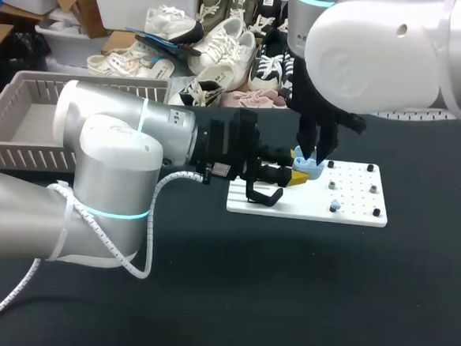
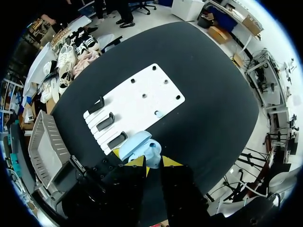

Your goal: Pick up each earbud case from the left stands, insert the matching earbuds, close the lid, and place the case in the box.

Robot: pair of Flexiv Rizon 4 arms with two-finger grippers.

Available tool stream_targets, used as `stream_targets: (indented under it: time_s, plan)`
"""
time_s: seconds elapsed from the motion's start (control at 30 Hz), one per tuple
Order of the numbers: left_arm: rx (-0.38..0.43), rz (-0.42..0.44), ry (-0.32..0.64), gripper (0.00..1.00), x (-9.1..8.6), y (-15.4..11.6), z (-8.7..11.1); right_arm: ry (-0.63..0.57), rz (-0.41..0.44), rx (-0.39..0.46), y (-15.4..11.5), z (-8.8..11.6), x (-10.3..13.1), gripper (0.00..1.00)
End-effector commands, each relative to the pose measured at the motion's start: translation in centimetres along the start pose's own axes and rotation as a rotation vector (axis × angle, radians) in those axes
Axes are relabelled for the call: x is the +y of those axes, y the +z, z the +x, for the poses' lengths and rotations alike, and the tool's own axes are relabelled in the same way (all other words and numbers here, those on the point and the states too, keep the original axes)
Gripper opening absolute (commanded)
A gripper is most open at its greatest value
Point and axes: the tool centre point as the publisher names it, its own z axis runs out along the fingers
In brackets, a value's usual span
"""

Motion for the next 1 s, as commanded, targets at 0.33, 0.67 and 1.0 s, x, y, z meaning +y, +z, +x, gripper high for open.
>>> stream_targets:
  time_s: [0.33,0.67,1.0]
  plan:
    - [-0.003,-0.005,0.001,0.0,-0.13,-0.05,0.04,-0.004,0.002,-0.001,0.03,0.29,0.1,0.0]
    - [-0.003,-0.005,0.001,0.0,-0.13,-0.05,0.04,-0.008,0.006,0.006,0.28,0.4,0.39,0.0]
    - [-0.003,-0.005,0.001,0.0,-0.13,-0.05,0.04,0.001,0.001,-0.004,-0.08,0.03,0.19,0.0]
